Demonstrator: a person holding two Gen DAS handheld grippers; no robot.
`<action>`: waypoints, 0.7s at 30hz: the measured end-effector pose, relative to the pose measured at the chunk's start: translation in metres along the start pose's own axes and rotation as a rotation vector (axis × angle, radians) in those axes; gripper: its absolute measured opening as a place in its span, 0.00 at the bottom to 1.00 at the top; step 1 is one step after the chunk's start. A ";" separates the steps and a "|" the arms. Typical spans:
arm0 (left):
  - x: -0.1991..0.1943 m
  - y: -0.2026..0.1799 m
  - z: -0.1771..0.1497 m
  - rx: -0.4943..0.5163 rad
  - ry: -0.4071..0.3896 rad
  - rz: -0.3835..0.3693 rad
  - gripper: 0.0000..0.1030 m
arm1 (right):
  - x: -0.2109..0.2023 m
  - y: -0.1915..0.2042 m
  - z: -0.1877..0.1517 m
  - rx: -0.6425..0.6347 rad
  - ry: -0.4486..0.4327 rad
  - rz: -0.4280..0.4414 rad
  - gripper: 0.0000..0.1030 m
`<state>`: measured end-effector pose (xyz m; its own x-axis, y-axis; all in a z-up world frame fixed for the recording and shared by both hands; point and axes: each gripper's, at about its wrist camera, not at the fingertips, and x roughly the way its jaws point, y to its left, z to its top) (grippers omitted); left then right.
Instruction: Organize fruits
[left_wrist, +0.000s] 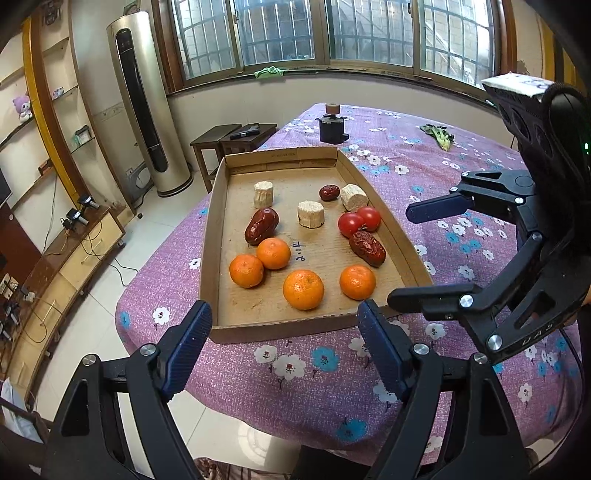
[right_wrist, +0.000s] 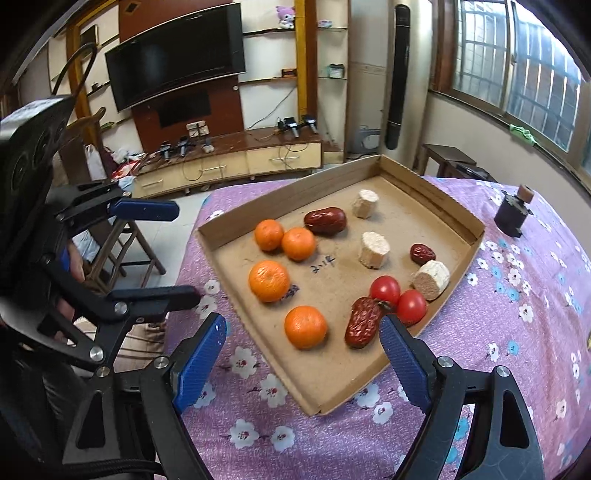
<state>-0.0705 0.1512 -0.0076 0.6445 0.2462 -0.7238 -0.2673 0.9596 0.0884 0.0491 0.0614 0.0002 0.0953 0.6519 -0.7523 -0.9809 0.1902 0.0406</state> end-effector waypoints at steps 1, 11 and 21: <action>-0.001 0.000 0.000 0.000 -0.001 0.000 0.79 | 0.000 0.000 0.000 -0.001 -0.002 0.002 0.84; -0.003 -0.003 0.000 0.005 -0.002 0.003 0.79 | -0.002 0.004 0.000 -0.023 -0.007 0.012 0.85; -0.002 0.000 -0.002 0.000 0.004 0.009 0.79 | -0.002 0.005 0.000 -0.039 0.000 -0.004 0.86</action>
<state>-0.0738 0.1504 -0.0073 0.6393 0.2545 -0.7256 -0.2732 0.9572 0.0950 0.0439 0.0608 0.0015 0.0989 0.6509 -0.7527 -0.9864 0.1639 0.0121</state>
